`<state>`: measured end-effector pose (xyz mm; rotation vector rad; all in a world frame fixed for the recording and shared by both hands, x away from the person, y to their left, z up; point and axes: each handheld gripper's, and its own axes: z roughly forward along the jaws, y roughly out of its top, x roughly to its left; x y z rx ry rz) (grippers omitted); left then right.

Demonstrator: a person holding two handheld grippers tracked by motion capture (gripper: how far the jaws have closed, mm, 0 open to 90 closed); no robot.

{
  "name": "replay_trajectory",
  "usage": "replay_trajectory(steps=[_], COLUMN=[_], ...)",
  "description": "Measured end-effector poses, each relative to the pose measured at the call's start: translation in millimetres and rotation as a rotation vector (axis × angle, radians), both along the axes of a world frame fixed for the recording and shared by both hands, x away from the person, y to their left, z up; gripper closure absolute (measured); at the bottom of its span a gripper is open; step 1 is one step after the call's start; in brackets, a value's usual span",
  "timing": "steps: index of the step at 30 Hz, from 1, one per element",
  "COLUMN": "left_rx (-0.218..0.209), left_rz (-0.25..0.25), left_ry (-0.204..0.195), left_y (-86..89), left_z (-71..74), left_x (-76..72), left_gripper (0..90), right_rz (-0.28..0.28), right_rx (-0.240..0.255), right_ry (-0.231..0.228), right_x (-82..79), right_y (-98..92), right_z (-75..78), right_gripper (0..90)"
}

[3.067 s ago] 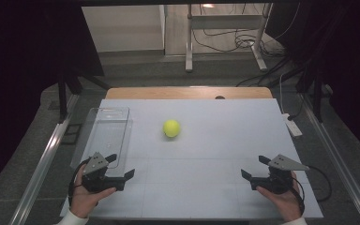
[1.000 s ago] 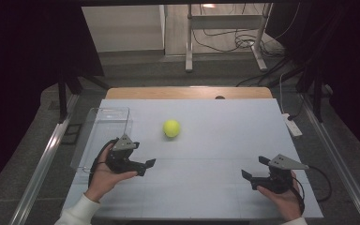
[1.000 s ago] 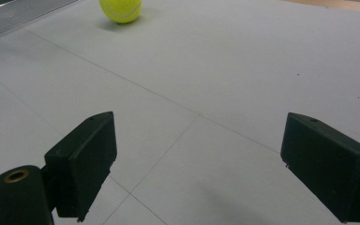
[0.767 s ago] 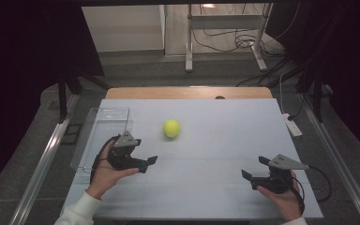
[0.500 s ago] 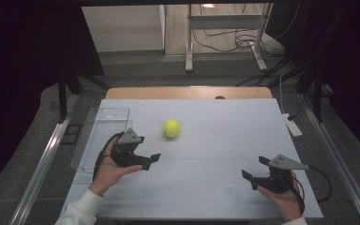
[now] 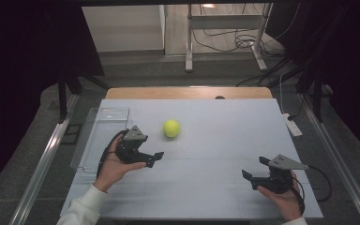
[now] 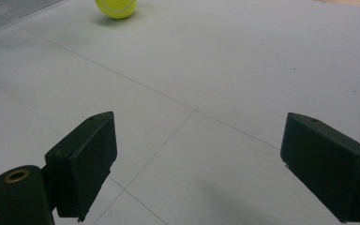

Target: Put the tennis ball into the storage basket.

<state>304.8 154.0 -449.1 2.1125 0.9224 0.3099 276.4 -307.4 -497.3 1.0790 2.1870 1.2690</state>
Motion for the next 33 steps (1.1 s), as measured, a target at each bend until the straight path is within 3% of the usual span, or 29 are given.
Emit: replay_trajectory(steps=[15, 33], left_rx=[0.036, 0.039], left_rz=[-0.015, -0.005], left_ry=[0.027, 0.046], left_y=[-15.1, -20.7], left_z=[-5.2, -2.3], left_x=[16.1, 35.7], left_gripper=[11.1, 11.0], right_rz=[0.007, 0.006], right_rx=[-0.001, -0.002], right_ry=[-0.005, -0.002], right_x=[-0.1, 0.6], right_y=[1.1, 0.9], right_z=[0.4, -0.4], right_gripper=[11.1, 11.1])
